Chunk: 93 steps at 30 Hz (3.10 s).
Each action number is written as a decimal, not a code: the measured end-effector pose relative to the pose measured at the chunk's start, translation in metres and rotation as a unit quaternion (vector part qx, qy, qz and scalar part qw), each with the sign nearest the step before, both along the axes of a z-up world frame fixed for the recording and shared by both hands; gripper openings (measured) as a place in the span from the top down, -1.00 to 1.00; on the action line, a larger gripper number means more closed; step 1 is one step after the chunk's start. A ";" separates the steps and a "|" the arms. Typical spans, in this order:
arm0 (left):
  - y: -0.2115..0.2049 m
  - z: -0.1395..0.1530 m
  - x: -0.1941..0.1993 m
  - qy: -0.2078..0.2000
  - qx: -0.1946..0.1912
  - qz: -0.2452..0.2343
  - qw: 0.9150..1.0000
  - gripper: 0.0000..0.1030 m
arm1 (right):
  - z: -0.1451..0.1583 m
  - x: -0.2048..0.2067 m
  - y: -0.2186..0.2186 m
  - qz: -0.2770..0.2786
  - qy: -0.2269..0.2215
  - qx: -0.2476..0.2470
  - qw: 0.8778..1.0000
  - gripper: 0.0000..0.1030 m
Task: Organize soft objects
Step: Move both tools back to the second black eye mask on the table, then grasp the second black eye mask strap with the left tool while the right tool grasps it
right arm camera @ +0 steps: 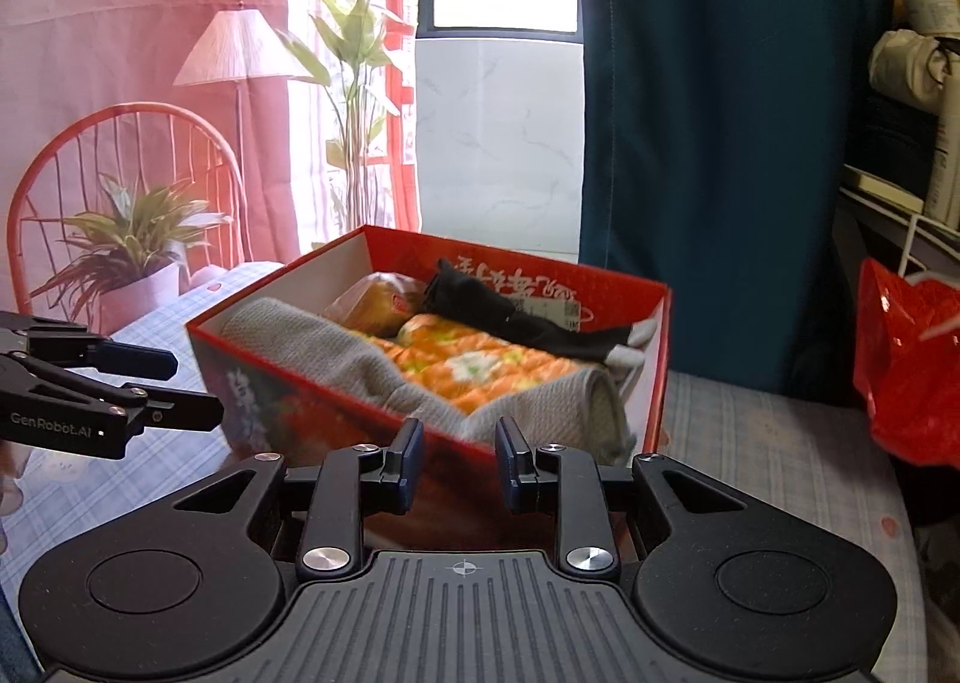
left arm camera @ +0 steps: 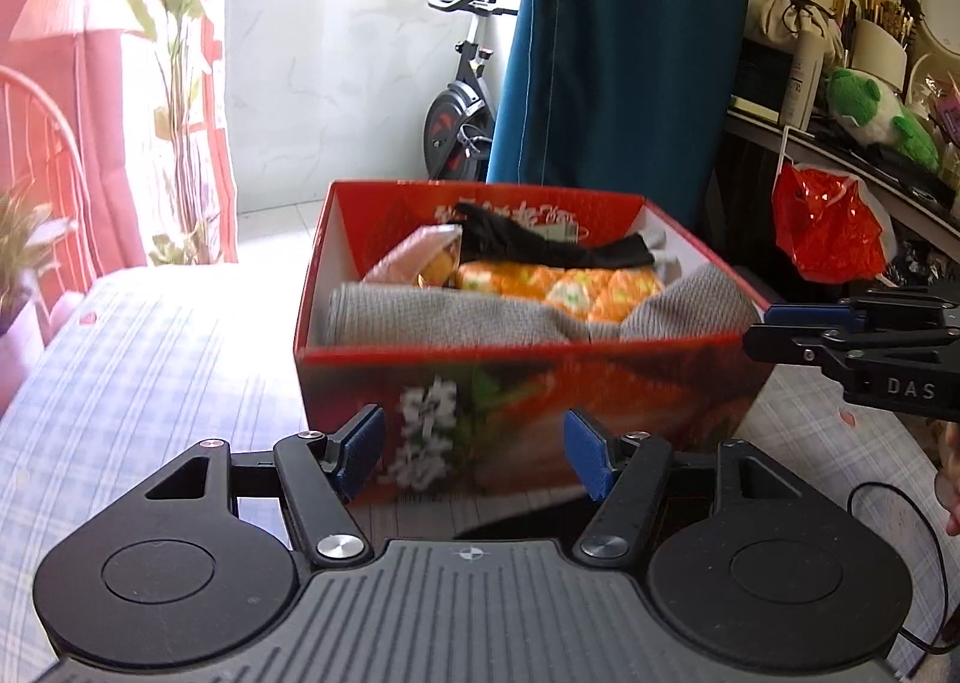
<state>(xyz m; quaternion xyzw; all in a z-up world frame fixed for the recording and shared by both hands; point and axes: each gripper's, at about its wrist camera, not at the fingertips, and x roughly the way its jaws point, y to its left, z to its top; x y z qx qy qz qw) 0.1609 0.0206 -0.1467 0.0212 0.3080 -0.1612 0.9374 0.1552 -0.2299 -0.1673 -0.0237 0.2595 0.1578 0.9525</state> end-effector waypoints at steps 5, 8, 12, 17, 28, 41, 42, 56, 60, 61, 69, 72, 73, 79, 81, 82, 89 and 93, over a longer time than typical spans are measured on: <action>0.003 -0.014 -0.004 0.015 0.001 0.003 1.000 -0.32 | -0.018 -0.020 0.001 -0.003 0.005 0.003 1.000 0.52; 0.005 -0.023 -0.005 0.025 0.005 0.009 1.000 -0.32 | -0.033 -0.024 0.000 -0.006 0.019 0.007 1.000 0.52; 0.009 -0.035 -0.002 0.040 0.004 0.021 0.999 -0.32 | -0.055 -0.022 0.002 -0.009 0.041 0.001 0.999 0.52; 0.012 -0.052 0.003 0.061 0.006 0.027 0.998 -0.32 | -0.078 -0.017 0.004 -0.014 0.059 -0.002 0.998 0.52; 0.018 -0.072 0.010 0.088 0.005 0.036 0.996 -0.32 | -0.118 -0.014 0.007 -0.013 0.101 -0.005 0.995 0.52; 0.022 -0.083 0.007 0.106 -0.009 0.042 0.993 -0.32 | -0.118 -0.035 0.010 -0.007 0.067 -0.017 0.998 0.51; 0.023 -0.084 0.006 0.107 -0.012 0.043 0.993 -0.32 | -0.119 -0.035 0.010 -0.009 0.063 -0.014 0.998 0.51; 0.028 -0.092 0.014 0.123 -0.039 0.061 0.990 -0.32 | -0.119 -0.038 0.007 -0.012 0.043 -0.009 0.999 0.51; 0.023 -0.092 0.026 0.118 -0.035 0.058 0.991 -0.32 | -0.119 -0.038 0.007 -0.013 0.042 -0.010 0.999 0.51; 0.020 -0.093 0.028 0.116 -0.032 0.056 0.991 -0.32 | -0.119 -0.038 0.008 -0.013 0.042 -0.010 0.999 0.51; 0.005 -0.096 0.024 0.118 -0.051 0.034 0.991 -0.32 | -0.120 -0.038 0.008 -0.012 0.040 -0.015 0.999 0.51; 0.004 -0.097 0.025 0.121 -0.065 0.039 0.990 -0.32 | -0.120 -0.038 0.009 -0.013 0.039 -0.017 0.999 0.51; 0.003 -0.097 0.026 0.124 -0.071 0.040 0.989 -0.32 | -0.120 -0.039 0.009 -0.013 0.039 -0.018 0.999 0.51; -0.003 -0.098 0.023 0.128 -0.072 0.031 0.989 0.03 | -0.120 -0.039 0.009 -0.013 0.039 -0.017 0.999 0.51; -0.004 -0.098 0.023 0.124 -0.056 0.034 0.990 0.34 | -0.120 -0.039 0.009 -0.013 0.039 -0.016 0.999 0.51; -0.002 -0.098 0.023 0.123 -0.054 0.036 0.990 0.46 | -0.120 -0.038 0.009 -0.012 0.039 -0.016 0.999 0.51; 0.005 -0.093 0.014 0.094 -0.053 0.031 0.994 0.68 | -0.120 -0.038 0.005 -0.014 0.042 -0.004 0.999 0.48; 0.003 -0.095 0.006 0.086 -0.045 0.029 0.995 0.68 | -0.115 -0.043 -0.001 -0.041 0.037 0.004 0.998 0.04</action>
